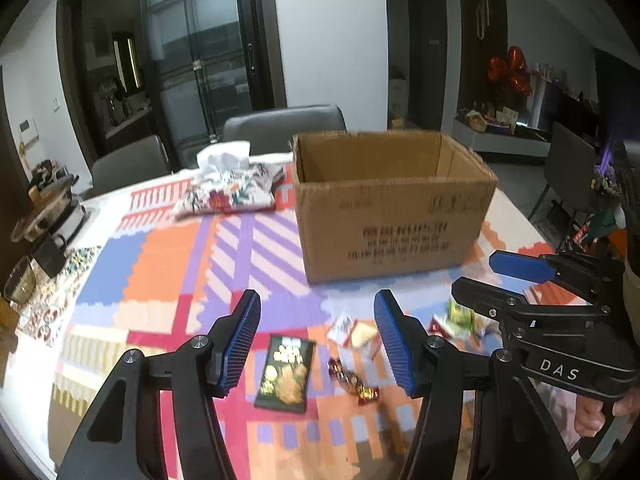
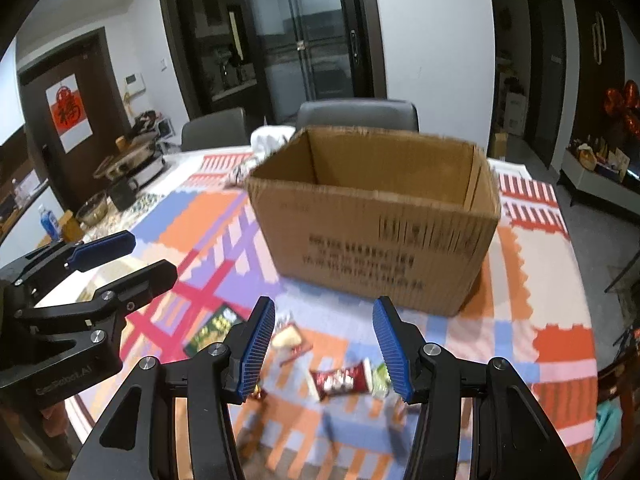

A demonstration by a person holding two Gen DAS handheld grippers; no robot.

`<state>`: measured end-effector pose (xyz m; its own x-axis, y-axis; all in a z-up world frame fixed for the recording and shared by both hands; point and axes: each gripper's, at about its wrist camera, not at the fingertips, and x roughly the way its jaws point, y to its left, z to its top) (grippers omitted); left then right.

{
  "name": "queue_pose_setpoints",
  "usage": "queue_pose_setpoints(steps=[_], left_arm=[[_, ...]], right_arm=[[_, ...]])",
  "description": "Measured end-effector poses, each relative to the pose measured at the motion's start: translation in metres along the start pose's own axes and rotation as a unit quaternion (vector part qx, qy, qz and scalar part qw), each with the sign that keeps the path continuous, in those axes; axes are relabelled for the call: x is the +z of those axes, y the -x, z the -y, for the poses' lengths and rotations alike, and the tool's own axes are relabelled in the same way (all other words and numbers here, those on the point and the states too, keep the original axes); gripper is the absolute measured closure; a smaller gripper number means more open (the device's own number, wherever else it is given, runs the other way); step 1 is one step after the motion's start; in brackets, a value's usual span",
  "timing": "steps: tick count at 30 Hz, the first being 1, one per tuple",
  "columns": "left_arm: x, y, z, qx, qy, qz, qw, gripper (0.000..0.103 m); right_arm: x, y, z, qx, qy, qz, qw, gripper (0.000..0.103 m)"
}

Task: Organize snacks
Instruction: 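Move both tools back toward the snacks beside the box, then grasp the gold chocolates with the left gripper while the right grasps the red-and-white candy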

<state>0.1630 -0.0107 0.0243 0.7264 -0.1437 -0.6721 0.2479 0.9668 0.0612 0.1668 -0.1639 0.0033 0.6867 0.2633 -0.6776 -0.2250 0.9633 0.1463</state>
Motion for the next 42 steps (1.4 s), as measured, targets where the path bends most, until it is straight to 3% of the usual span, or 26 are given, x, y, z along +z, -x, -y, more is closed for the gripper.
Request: queue_pose_setpoints(steps=[16, 24, 32, 36, 42], left_arm=[[-0.063, -0.035, 0.009, -0.032, 0.007, -0.039, 0.9987, 0.045], [-0.073, -0.068, 0.011, -0.062, 0.016, -0.061, 0.9960, 0.048], [-0.077, -0.095, 0.017, -0.049, 0.016, -0.082, 0.9953, 0.053], [-0.078, -0.105, 0.018, -0.047, 0.018, -0.092, 0.9944, 0.058], [-0.078, -0.114, 0.018, -0.059, 0.019, -0.103, 0.9928, 0.078]], right_arm=[[-0.067, -0.035, 0.007, 0.007, -0.029, -0.078, 0.996, 0.051], [-0.076, -0.053, 0.013, -0.001, -0.042, -0.096, 0.995, 0.051], [-0.079, -0.065, 0.021, 0.005, -0.065, -0.109, 0.992, 0.051], [-0.079, -0.070, 0.023, 0.012, -0.073, -0.113, 0.991, 0.051], [-0.076, -0.079, 0.019, 0.024, -0.072, -0.120, 0.990, 0.051]])
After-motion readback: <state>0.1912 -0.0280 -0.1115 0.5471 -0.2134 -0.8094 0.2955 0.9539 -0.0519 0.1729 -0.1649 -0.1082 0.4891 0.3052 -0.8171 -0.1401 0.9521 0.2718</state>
